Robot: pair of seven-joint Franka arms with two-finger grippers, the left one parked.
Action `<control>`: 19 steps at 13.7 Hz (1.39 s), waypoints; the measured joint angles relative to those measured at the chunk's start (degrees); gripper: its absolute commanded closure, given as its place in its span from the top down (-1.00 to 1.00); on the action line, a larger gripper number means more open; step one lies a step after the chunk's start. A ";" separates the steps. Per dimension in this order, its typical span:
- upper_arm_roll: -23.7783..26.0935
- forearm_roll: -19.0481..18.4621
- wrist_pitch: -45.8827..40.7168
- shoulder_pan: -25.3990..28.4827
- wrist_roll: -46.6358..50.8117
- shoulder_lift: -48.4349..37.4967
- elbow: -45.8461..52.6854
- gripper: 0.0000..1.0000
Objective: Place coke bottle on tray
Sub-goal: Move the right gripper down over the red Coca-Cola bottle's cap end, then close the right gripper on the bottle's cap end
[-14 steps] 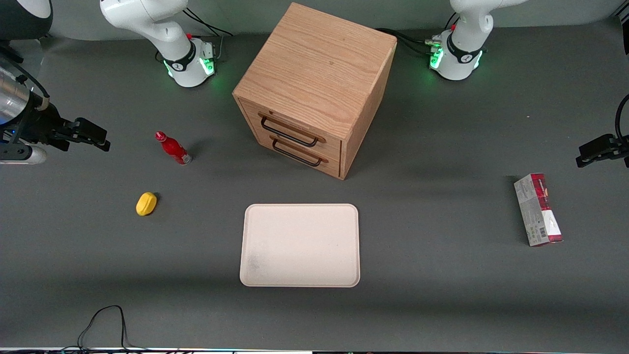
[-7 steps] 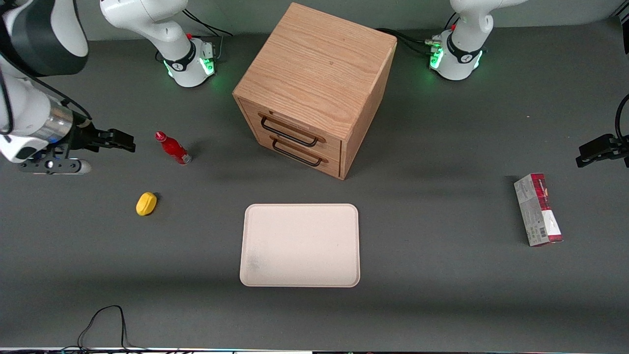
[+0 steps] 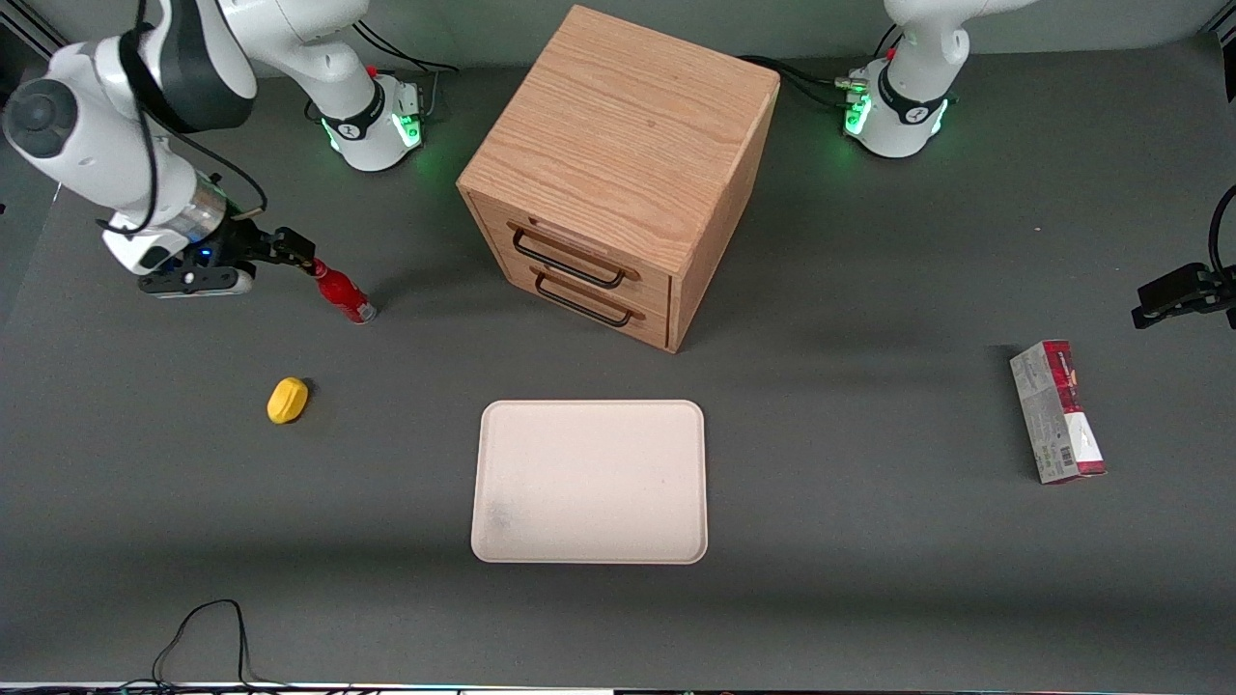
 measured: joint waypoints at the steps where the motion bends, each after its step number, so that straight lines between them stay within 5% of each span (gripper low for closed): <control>1: 0.00 -0.18 2.85 0.02 0.00 -0.07 -2.43 1.00; 7: -0.36 -4.12 15.97 0.03 -0.03 -0.04 -14.22 1.00; 17: -5.11 -7.66 16.78 0.04 -0.21 -0.03 -15.65 0.98; 19: -5.11 -7.66 16.78 0.04 -0.21 -0.03 -15.67 0.67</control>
